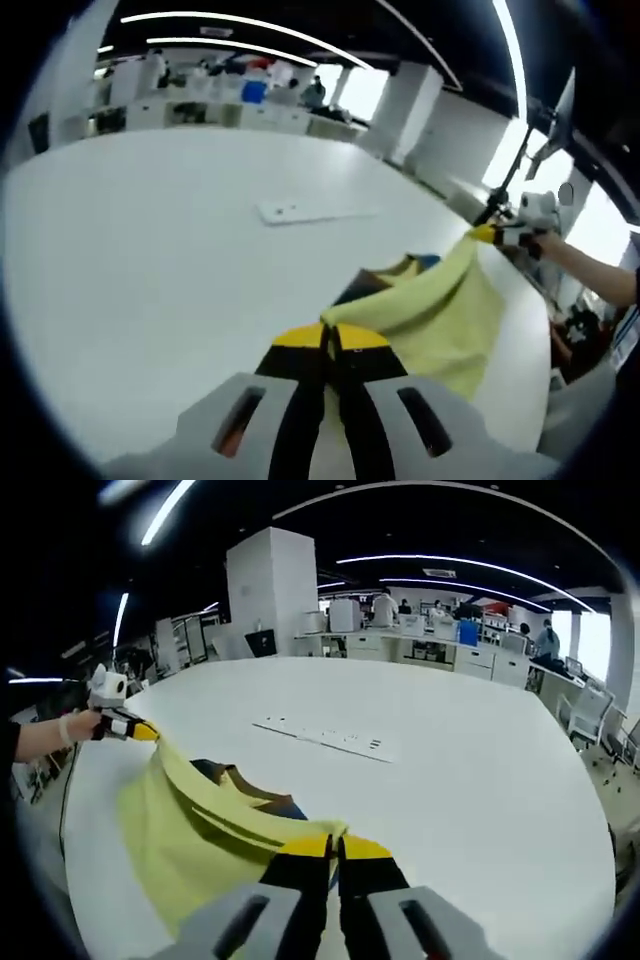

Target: Fold the garment on the visible template until the final outline fits inside the template.

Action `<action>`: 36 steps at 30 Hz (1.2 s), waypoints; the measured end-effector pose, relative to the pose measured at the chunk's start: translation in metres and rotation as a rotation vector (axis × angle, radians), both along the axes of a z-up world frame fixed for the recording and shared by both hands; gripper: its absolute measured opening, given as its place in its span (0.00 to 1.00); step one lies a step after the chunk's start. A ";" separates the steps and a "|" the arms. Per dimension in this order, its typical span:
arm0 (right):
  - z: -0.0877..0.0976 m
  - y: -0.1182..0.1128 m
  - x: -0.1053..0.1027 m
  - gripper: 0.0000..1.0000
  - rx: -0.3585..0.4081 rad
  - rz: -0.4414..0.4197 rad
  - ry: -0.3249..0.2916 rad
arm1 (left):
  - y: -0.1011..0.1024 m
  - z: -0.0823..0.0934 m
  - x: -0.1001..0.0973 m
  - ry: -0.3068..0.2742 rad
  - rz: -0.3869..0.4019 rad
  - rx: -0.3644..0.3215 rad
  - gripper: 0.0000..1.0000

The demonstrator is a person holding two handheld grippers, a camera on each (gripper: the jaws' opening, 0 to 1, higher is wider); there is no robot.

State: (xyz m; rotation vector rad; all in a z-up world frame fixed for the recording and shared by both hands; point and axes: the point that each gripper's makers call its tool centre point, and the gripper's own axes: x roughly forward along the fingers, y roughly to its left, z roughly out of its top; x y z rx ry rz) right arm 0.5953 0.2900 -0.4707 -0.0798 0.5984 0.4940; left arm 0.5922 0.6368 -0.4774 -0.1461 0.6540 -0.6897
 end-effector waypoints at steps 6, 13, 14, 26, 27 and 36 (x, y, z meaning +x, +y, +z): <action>-0.010 -0.001 0.002 0.00 0.008 -0.012 0.008 | 0.004 -0.007 0.002 0.005 0.025 -0.005 0.00; -0.023 0.000 0.005 0.00 0.052 -0.055 0.000 | 0.013 -0.021 0.004 0.001 0.094 -0.011 0.00; -0.023 0.001 0.004 0.00 0.052 -0.056 -0.003 | 0.012 -0.020 0.004 -0.003 0.110 -0.022 0.00; -0.044 0.000 0.012 0.00 0.078 -0.111 0.010 | 0.016 -0.038 0.029 -0.012 0.146 -0.001 0.00; -0.046 0.001 0.011 0.00 0.081 -0.113 0.016 | 0.018 -0.039 0.029 -0.011 0.147 0.000 0.00; -0.057 0.000 0.009 0.00 0.064 -0.106 0.053 | 0.023 -0.049 0.031 0.018 0.138 0.032 0.00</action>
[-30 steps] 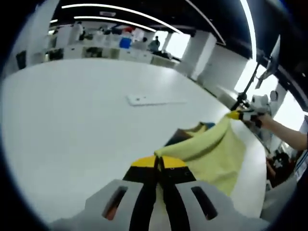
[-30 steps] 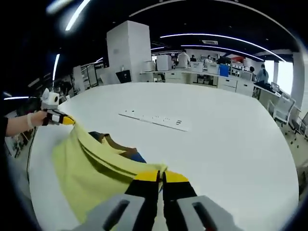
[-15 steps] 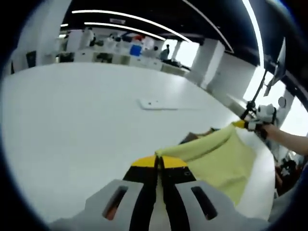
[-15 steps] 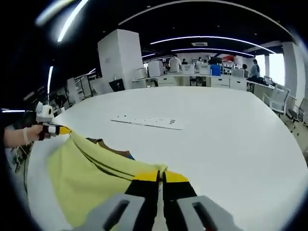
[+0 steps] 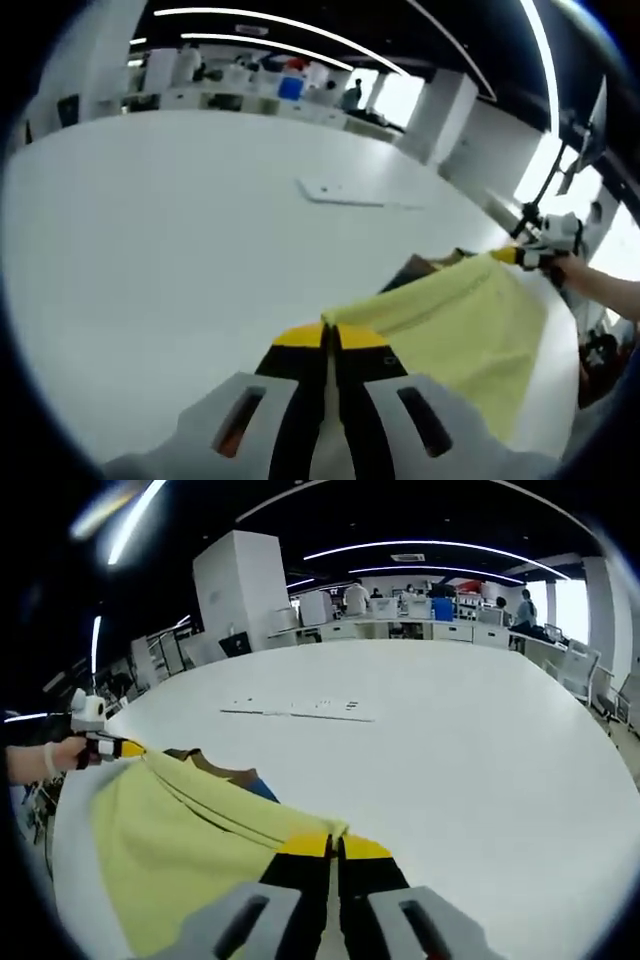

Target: Fold the garment on the visible template until the final outline fits inside the template.

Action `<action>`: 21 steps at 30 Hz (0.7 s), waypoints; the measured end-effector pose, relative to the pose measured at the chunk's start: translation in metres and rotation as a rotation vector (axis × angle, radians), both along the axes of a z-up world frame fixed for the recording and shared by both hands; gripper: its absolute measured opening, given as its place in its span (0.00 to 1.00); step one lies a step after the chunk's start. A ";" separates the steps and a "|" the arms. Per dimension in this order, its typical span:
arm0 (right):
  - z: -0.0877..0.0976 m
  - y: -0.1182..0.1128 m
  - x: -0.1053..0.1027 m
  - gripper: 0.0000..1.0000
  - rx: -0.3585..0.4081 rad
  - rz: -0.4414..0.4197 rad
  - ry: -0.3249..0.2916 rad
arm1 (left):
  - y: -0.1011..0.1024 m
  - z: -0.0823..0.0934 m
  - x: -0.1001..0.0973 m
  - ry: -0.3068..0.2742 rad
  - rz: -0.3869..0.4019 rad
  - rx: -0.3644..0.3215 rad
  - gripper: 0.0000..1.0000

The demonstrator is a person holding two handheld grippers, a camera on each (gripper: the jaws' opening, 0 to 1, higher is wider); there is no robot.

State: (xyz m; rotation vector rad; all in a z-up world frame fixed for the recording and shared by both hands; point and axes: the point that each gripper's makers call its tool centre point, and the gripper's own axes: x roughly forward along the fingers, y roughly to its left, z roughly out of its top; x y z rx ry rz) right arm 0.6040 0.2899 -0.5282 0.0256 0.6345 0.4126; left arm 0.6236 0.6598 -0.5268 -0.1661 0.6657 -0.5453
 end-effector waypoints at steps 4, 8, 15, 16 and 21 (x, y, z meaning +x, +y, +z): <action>-0.003 -0.001 -0.001 0.00 0.004 -0.002 0.006 | 0.000 -0.003 -0.002 0.005 -0.001 0.007 0.00; -0.003 0.000 -0.002 0.00 0.017 -0.007 0.011 | 0.000 -0.005 -0.002 0.013 0.003 -0.001 0.00; 0.001 -0.005 -0.002 0.09 -0.043 0.048 -0.017 | -0.009 0.006 -0.014 -0.068 -0.082 0.044 0.01; 0.002 -0.007 -0.003 0.16 -0.055 0.042 -0.017 | -0.008 0.008 -0.015 -0.085 -0.089 0.059 0.04; 0.021 -0.010 -0.006 0.28 -0.111 0.128 -0.071 | -0.003 0.018 -0.015 -0.176 -0.187 0.155 0.25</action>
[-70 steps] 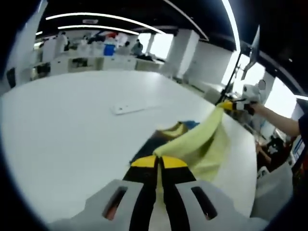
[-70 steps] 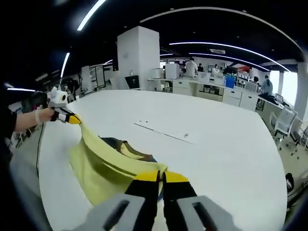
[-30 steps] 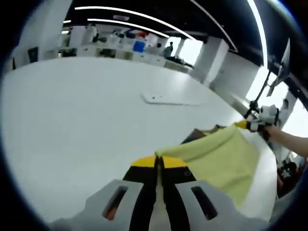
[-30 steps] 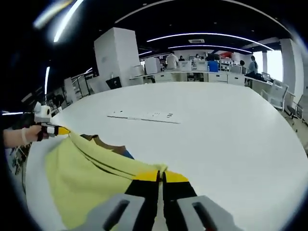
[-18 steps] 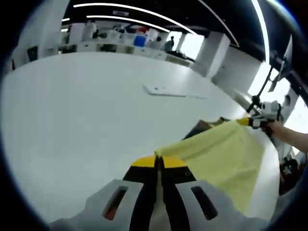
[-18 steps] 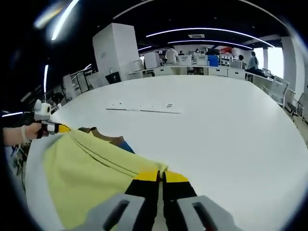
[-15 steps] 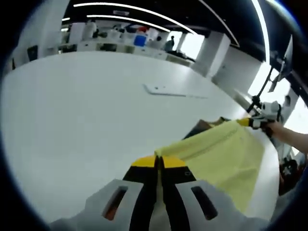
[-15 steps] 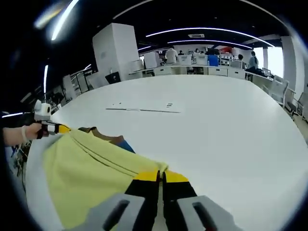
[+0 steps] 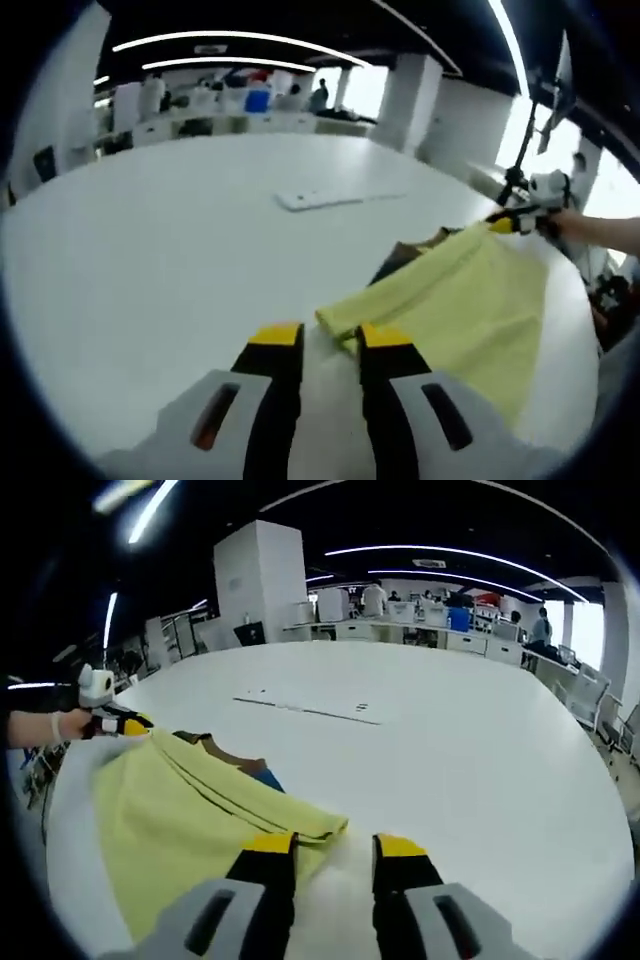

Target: Fold the garment on the visible template until the final outline fits inside the template.

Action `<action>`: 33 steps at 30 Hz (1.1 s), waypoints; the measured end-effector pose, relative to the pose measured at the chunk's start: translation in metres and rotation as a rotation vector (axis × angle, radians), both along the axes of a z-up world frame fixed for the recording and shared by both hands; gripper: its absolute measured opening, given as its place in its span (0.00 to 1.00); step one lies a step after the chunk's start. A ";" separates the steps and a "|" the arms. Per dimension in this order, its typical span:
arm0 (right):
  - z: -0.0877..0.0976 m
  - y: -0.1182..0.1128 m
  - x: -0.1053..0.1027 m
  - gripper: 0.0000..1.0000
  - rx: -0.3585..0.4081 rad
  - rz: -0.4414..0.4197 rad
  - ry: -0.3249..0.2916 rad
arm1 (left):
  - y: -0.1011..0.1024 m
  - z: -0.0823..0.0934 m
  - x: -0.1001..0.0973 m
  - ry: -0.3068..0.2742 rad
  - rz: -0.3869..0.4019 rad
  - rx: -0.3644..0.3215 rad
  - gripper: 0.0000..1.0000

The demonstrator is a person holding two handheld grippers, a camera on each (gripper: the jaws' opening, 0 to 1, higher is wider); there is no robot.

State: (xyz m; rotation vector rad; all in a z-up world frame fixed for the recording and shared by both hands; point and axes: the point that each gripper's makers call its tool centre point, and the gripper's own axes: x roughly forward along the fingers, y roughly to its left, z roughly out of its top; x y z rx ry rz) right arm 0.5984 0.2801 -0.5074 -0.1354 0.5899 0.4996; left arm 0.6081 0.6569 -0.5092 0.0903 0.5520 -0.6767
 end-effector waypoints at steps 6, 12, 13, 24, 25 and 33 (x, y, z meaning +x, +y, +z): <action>0.012 -0.003 0.004 0.41 -0.127 0.121 -0.077 | -0.005 0.014 -0.003 -0.096 -0.092 0.102 0.27; 0.018 -0.005 -0.001 0.43 -0.165 0.163 -0.075 | -0.015 0.021 -0.002 -0.145 -0.173 0.176 0.31; 0.017 -0.006 -0.001 0.43 -0.173 0.170 -0.076 | -0.016 0.022 -0.002 -0.153 -0.183 0.182 0.32; 0.023 0.001 -0.017 0.45 -0.186 0.296 -0.045 | -0.029 0.032 -0.021 -0.141 -0.351 0.212 0.34; 0.024 0.002 -0.018 0.46 -0.190 0.306 -0.043 | -0.028 0.030 -0.022 -0.137 -0.365 0.229 0.34; 0.018 -0.001 -0.015 0.36 -0.369 0.446 -0.060 | -0.024 0.019 -0.028 -0.153 -0.499 0.365 0.31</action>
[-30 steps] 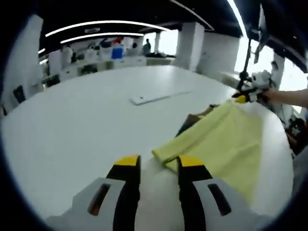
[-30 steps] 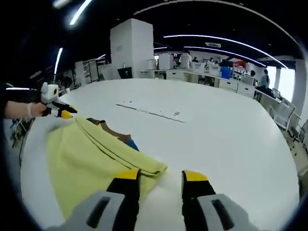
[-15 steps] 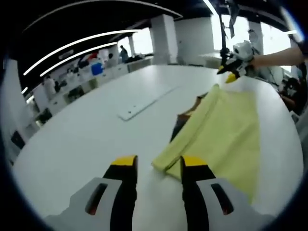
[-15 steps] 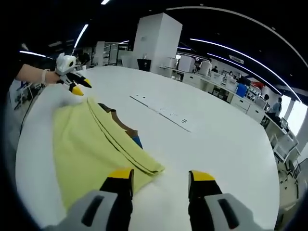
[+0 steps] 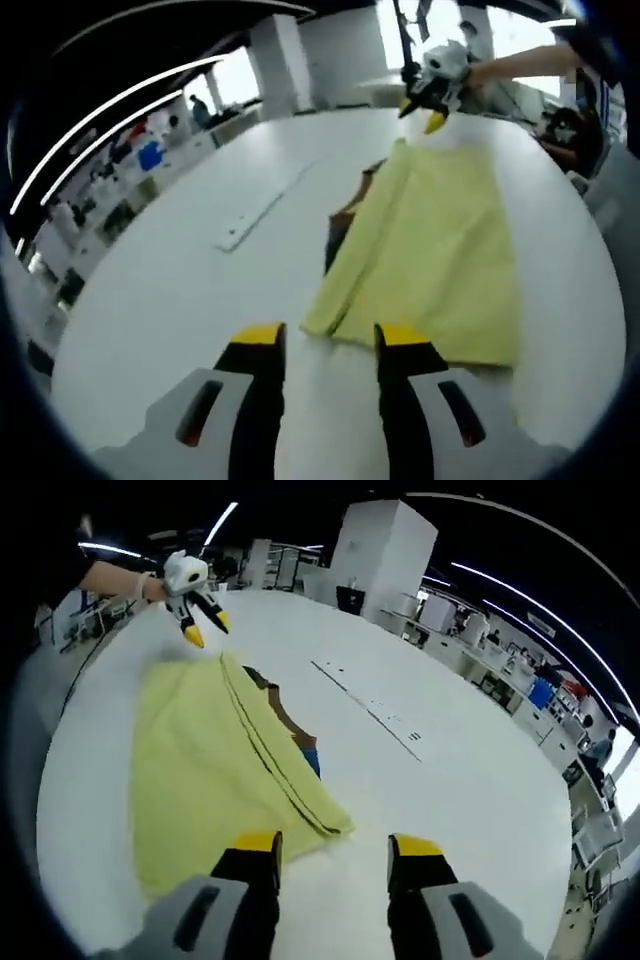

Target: Fold the garment on the visible template until the final outline fits inside the template.

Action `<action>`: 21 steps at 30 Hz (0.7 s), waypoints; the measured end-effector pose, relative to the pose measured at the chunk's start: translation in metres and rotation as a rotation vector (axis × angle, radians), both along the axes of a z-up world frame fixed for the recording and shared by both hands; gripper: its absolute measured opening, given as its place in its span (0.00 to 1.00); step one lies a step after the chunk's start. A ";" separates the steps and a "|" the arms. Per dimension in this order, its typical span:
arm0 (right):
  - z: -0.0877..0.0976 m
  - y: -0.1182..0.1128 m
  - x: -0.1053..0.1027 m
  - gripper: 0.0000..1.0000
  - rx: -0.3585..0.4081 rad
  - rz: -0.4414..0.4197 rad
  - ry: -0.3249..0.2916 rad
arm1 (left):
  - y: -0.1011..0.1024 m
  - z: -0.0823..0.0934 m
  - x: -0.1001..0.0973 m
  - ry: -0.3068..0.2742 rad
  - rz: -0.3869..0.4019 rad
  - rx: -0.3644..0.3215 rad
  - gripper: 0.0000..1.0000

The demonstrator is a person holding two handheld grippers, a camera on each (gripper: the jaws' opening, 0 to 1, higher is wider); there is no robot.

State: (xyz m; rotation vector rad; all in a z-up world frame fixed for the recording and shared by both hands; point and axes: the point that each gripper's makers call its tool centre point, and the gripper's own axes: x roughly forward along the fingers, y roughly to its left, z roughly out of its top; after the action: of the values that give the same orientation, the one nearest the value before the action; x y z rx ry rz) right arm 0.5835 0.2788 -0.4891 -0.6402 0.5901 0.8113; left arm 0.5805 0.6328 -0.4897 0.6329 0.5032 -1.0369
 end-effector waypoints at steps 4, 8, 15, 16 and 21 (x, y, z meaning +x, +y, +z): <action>-0.002 0.007 0.007 0.33 -0.038 0.026 -0.046 | 0.003 -0.002 0.010 -0.024 -0.004 0.015 0.27; -0.009 0.009 0.005 0.31 -0.060 0.053 -0.036 | 0.004 -0.008 0.012 -0.034 -0.025 0.046 0.26; -0.024 0.012 0.008 0.30 -0.106 0.105 -0.032 | 0.004 -0.014 0.014 -0.059 -0.055 0.088 0.24; -0.025 0.013 0.008 0.30 -0.107 0.106 -0.031 | 0.004 -0.015 0.014 -0.058 -0.057 0.089 0.24; -0.028 0.012 0.012 0.29 -0.122 0.112 -0.034 | 0.007 -0.022 0.021 -0.066 -0.062 0.110 0.22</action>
State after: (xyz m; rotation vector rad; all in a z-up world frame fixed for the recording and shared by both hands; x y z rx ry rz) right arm 0.5960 0.2912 -0.5174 -0.8024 0.5801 0.8720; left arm 0.6016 0.6399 -0.5112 0.7819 0.4882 -1.0485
